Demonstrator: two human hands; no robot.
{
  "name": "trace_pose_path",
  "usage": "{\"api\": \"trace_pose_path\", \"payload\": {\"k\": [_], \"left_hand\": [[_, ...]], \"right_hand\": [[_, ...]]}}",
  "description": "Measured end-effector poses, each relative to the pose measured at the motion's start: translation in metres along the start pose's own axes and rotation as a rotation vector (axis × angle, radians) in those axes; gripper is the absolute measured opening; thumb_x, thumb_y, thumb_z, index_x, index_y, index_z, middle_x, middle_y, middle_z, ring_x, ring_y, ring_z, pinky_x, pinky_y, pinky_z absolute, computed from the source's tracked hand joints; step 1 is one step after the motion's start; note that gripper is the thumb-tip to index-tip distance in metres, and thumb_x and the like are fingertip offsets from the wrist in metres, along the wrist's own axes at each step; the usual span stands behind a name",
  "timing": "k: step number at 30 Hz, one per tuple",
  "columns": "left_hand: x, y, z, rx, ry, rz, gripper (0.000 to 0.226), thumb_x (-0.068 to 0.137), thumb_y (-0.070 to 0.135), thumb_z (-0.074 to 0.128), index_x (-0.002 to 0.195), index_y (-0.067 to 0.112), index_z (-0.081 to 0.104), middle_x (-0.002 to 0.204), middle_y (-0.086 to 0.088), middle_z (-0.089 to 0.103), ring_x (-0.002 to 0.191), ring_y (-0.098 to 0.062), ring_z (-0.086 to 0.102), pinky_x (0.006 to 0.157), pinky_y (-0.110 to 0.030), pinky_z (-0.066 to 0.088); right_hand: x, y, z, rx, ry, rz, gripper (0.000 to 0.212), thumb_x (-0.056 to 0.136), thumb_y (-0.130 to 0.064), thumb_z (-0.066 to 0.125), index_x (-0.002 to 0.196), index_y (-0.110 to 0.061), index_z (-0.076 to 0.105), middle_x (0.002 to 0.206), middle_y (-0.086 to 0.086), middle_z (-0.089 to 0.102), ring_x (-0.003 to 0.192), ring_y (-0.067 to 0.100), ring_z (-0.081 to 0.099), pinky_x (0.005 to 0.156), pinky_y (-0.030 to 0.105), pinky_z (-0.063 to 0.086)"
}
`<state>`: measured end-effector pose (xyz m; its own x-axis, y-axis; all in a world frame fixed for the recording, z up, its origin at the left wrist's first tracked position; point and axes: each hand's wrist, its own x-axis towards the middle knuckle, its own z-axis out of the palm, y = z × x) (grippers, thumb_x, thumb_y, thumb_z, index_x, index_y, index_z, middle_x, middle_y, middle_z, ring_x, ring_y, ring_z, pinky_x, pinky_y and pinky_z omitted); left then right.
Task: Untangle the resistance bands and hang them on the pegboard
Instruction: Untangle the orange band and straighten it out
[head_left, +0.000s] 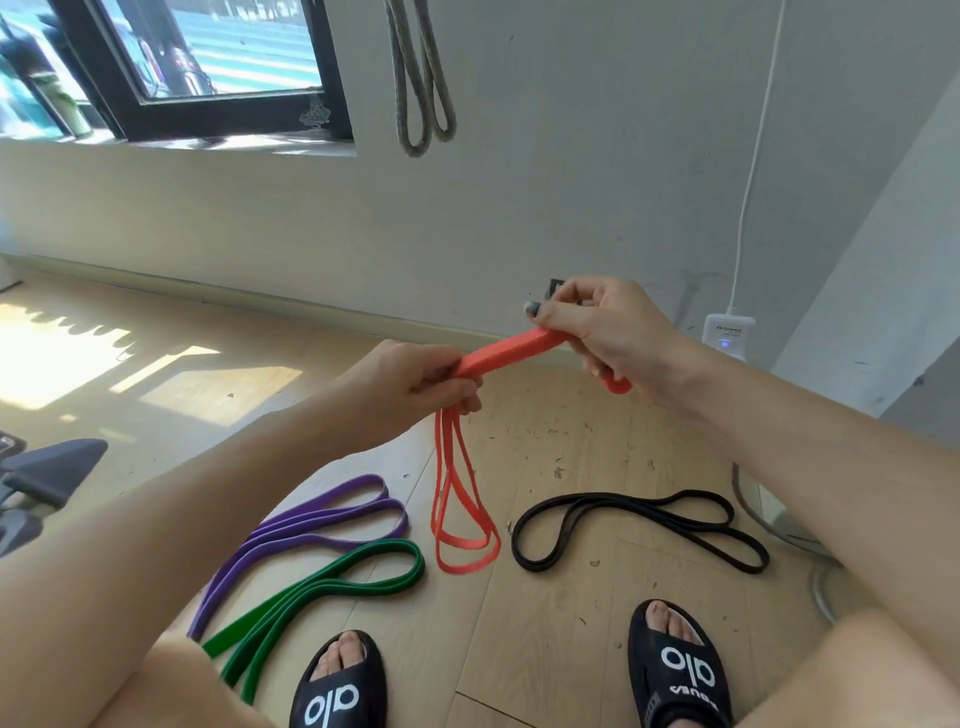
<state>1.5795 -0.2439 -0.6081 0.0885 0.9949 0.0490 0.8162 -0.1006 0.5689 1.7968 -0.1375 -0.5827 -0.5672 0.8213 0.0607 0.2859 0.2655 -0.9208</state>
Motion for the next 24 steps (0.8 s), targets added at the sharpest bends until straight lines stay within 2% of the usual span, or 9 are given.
{"api": "trace_pose_path", "payload": {"k": [5, 9, 11, 13, 15, 17, 19, 22, 24], "left_hand": [[-0.002, 0.004, -0.003, 0.175, -0.133, 0.047, 0.015, 0.102, 0.029, 0.055, 0.107, 0.020, 0.066, 0.098, 0.012, 0.074, 0.089, 0.000, 0.071, 0.088, -0.021, 0.058], [0.000, 0.003, -0.008, 0.207, -0.114, 0.056, 0.019, 0.101, 0.030, 0.055, 0.108, 0.018, 0.068, 0.095, 0.013, 0.073, 0.087, 0.000, 0.072, 0.087, -0.023, 0.059], [0.000, 0.005, -0.011, 0.208, -0.115, 0.066, 0.019, 0.101, 0.031, 0.055, 0.107, 0.018, 0.068, 0.092, 0.016, 0.072, 0.086, 0.002, 0.071, 0.086, -0.023, 0.059], [0.000, 0.008, -0.012, 0.214, -0.119, 0.073, 0.020, 0.101, 0.032, 0.055, 0.105, 0.018, 0.069, 0.089, 0.018, 0.071, 0.084, 0.004, 0.070, 0.085, -0.023, 0.059], [0.001, 0.009, -0.012, 0.215, -0.122, 0.083, 0.022, 0.101, 0.034, 0.054, 0.103, 0.017, 0.069, 0.089, 0.018, 0.072, 0.082, 0.005, 0.070, 0.083, -0.021, 0.058], [0.001, 0.011, -0.011, 0.202, -0.131, 0.100, 0.022, 0.101, 0.034, 0.055, 0.104, 0.017, 0.069, 0.091, 0.016, 0.074, 0.083, 0.006, 0.070, 0.082, -0.019, 0.057], [0.000, 0.013, -0.008, 0.162, -0.128, 0.115, 0.019, 0.102, 0.030, 0.055, 0.104, 0.018, 0.070, 0.091, 0.014, 0.075, 0.084, 0.005, 0.070, 0.081, -0.016, 0.056], [-0.002, 0.018, -0.005, 0.095, -0.110, 0.070, 0.021, 0.103, 0.026, 0.056, 0.092, 0.020, 0.073, 0.086, 0.011, 0.075, 0.082, 0.000, 0.070, 0.079, -0.016, 0.054], [-0.003, 0.020, -0.004, 0.050, -0.133, 0.049, 0.022, 0.104, 0.025, 0.055, 0.090, 0.023, 0.073, 0.085, 0.010, 0.075, 0.081, -0.001, 0.070, 0.081, -0.018, 0.055]], "right_hand": [[-0.001, 0.027, -0.001, -0.383, -0.203, 0.056, 0.040, 0.099, -0.052, 0.059, 0.075, -0.020, 0.066, 0.060, -0.004, 0.054, 0.051, 0.012, 0.049, 0.038, 0.018, 0.034], [0.002, 0.024, 0.004, -0.538, -0.275, 0.045, 0.052, 0.105, -0.056, 0.041, 0.078, -0.017, 0.063, 0.060, -0.005, 0.065, 0.054, 0.010, 0.057, 0.061, 0.026, 0.046], [0.003, 0.022, 0.007, -0.644, -0.321, 0.055, 0.055, 0.106, -0.057, 0.032, 0.081, -0.019, 0.063, 0.071, -0.005, 0.072, 0.069, 0.012, 0.063, 0.069, 0.030, 0.044], [0.003, 0.022, 0.012, -0.751, -0.298, 0.008, 0.050, 0.106, -0.056, 0.028, 0.084, -0.022, 0.058, 0.079, -0.005, 0.068, 0.080, 0.017, 0.060, 0.071, 0.034, 0.041], [0.003, 0.017, 0.019, -0.707, -0.203, -0.067, 0.045, 0.106, -0.054, 0.026, 0.096, -0.026, 0.059, 0.090, -0.004, 0.067, 0.091, 0.019, 0.061, 0.078, 0.037, 0.044], [-0.001, 0.005, 0.032, -0.458, -0.167, -0.092, 0.046, 0.106, -0.054, 0.026, 0.109, -0.027, 0.062, 0.105, -0.005, 0.069, 0.102, 0.014, 0.060, 0.089, 0.036, 0.046], [-0.004, -0.004, 0.048, -0.319, -0.212, -0.122, 0.048, 0.105, -0.058, 0.025, 0.104, -0.026, 0.061, 0.100, -0.003, 0.070, 0.096, 0.013, 0.063, 0.089, 0.038, 0.049], [-0.005, -0.003, 0.066, -0.324, -0.290, -0.086, 0.054, 0.104, -0.063, 0.022, 0.095, -0.022, 0.055, 0.081, 0.002, 0.074, 0.063, 0.012, 0.068, 0.069, 0.035, 0.052], [-0.004, -0.001, 0.067, -0.352, -0.287, -0.051, 0.060, 0.101, -0.070, 0.021, 0.094, -0.022, 0.055, 0.076, 0.001, 0.075, 0.058, 0.008, 0.066, 0.066, 0.033, 0.052]]}}
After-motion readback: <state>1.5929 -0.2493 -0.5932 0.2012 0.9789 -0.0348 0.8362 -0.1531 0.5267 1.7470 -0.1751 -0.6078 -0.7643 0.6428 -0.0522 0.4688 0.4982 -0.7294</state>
